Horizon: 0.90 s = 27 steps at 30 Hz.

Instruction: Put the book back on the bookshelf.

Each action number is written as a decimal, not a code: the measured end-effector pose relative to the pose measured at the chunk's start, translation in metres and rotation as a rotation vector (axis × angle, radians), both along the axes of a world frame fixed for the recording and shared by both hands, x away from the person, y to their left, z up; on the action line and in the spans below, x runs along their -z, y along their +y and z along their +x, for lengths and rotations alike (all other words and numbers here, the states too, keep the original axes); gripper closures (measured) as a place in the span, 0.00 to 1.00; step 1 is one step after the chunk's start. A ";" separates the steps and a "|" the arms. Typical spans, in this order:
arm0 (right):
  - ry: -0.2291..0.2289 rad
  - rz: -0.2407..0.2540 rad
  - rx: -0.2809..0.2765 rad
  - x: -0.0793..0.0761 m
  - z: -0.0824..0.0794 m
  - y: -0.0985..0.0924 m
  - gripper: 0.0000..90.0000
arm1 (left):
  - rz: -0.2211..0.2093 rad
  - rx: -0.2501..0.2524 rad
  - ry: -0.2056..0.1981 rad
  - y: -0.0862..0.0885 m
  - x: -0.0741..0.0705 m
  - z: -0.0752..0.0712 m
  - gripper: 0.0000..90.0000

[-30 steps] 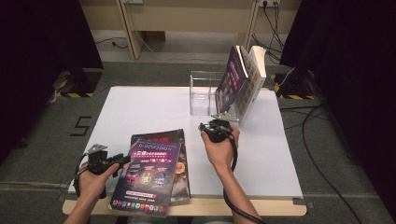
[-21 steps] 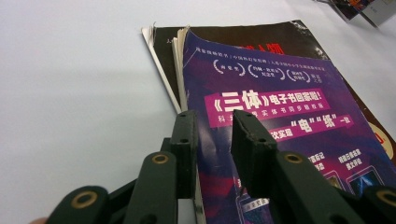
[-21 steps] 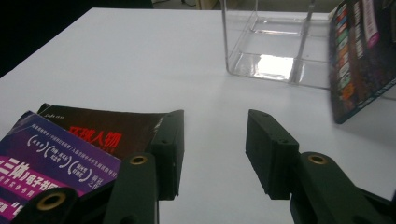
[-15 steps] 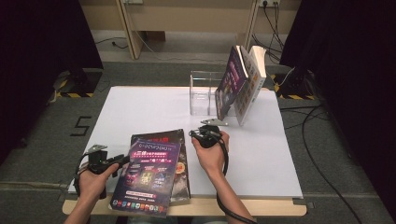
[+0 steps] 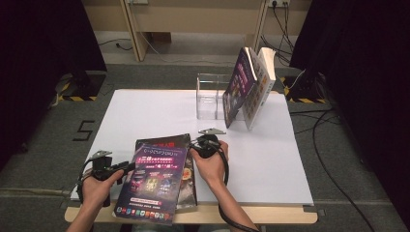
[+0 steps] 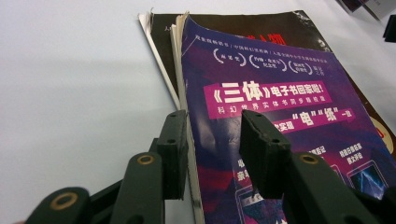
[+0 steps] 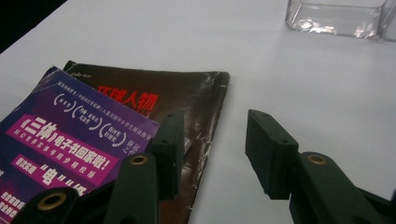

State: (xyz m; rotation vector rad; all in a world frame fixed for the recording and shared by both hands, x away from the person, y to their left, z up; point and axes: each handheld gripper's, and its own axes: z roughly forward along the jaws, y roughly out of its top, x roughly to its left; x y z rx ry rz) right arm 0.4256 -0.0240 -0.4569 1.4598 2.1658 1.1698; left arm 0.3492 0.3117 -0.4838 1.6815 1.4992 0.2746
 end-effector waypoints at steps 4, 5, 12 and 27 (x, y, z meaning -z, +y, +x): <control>0.009 -0.002 -0.009 0.004 0.000 0.003 0.64 | 0.002 0.004 0.004 0.000 0.001 0.000 0.68; 0.010 -0.003 -0.012 0.005 -0.001 0.004 0.64 | 0.002 0.005 0.006 0.000 0.001 0.000 0.68; 0.025 0.003 -0.029 0.009 -0.002 0.010 0.65 | 0.003 0.011 0.015 -0.001 0.002 0.000 0.68; 0.087 0.005 -0.065 0.022 -0.004 0.020 0.66 | 0.019 0.020 0.023 -0.001 0.003 0.000 0.70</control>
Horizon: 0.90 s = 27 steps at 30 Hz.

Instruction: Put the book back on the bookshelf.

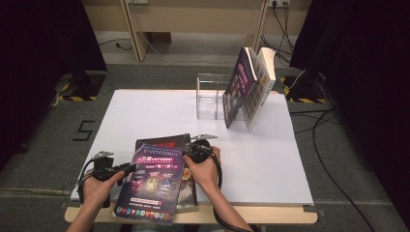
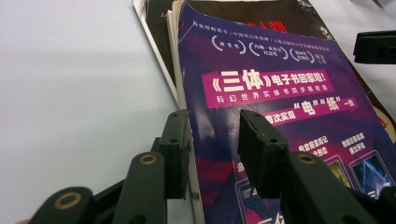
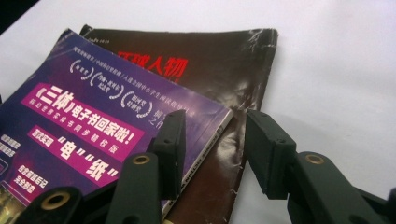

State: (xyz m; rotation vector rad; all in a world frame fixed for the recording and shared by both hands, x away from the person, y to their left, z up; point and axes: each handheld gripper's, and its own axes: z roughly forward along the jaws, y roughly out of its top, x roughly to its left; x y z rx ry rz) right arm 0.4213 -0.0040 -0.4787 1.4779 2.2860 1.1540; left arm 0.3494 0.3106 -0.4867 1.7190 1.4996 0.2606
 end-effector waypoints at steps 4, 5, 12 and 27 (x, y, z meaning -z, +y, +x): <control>0.012 -0.001 -0.008 0.002 -0.001 0.003 0.66 | 0.017 0.005 -0.005 -0.001 0.000 0.000 0.71; 0.015 -0.001 -0.009 0.003 -0.001 0.003 0.66 | 0.019 0.005 -0.007 -0.001 -0.001 0.000 0.71; 0.018 -0.002 -0.014 0.004 -0.001 0.005 0.66 | 0.044 0.014 -0.010 -0.003 -0.002 -0.001 0.73; 0.024 0.008 -0.023 0.006 0.000 0.007 0.65 | 0.099 0.047 -0.029 -0.006 -0.005 -0.002 0.75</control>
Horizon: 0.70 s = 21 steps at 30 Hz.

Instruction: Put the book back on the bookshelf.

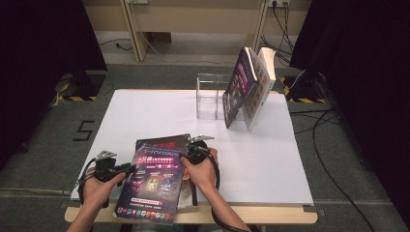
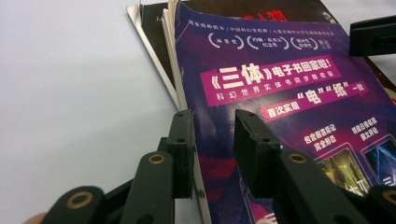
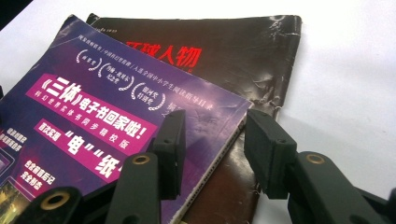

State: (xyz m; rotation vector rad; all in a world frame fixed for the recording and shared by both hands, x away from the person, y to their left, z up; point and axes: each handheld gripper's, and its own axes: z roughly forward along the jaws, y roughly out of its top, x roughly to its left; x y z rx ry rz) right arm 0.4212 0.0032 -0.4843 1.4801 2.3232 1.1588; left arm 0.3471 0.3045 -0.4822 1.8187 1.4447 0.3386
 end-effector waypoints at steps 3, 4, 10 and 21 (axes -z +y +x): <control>-0.002 0.000 -0.005 0.000 0.000 0.001 0.65 | 0.005 0.007 0.001 0.000 0.000 0.000 0.75; -0.002 -0.001 -0.005 0.000 0.000 0.002 0.65 | -0.004 0.007 0.003 0.001 0.000 0.001 0.75; 0.000 0.004 -0.001 0.000 -0.001 0.001 0.66 | -0.049 -0.016 0.022 0.004 0.001 0.002 0.76; 0.001 0.005 -0.002 0.001 -0.002 -0.001 0.67 | -0.084 -0.050 0.043 0.010 0.000 0.003 0.89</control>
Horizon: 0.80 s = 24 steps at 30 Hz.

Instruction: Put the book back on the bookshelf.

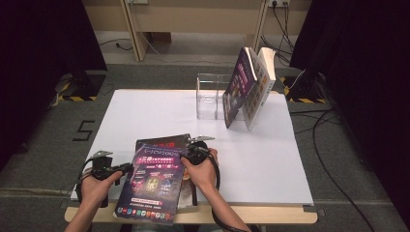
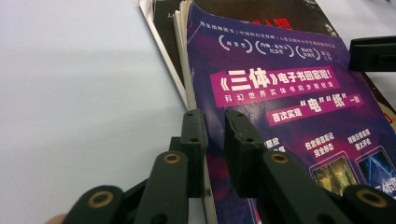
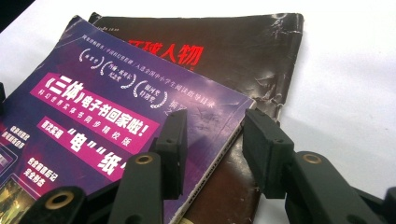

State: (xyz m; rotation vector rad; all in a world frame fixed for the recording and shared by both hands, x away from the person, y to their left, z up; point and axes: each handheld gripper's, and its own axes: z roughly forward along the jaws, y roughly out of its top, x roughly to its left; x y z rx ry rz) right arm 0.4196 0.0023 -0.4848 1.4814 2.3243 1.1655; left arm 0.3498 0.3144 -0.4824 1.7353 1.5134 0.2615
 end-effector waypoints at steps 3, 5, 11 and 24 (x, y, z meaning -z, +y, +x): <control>-0.001 -0.001 -0.001 0.000 0.000 0.000 0.67 | -0.010 0.000 -0.001 0.000 -0.001 0.000 0.90; -0.001 -0.004 -0.003 0.000 0.001 0.001 0.67 | -0.024 0.005 0.002 -0.001 -0.001 -0.001 0.90; 0.000 -0.005 -0.003 0.000 0.001 0.003 0.67 | -0.016 0.046 0.009 -0.016 0.000 -0.002 0.88; 0.001 0.003 0.001 0.000 0.000 -0.001 0.68 | 0.026 -0.058 -0.013 0.009 -0.007 -0.001 0.86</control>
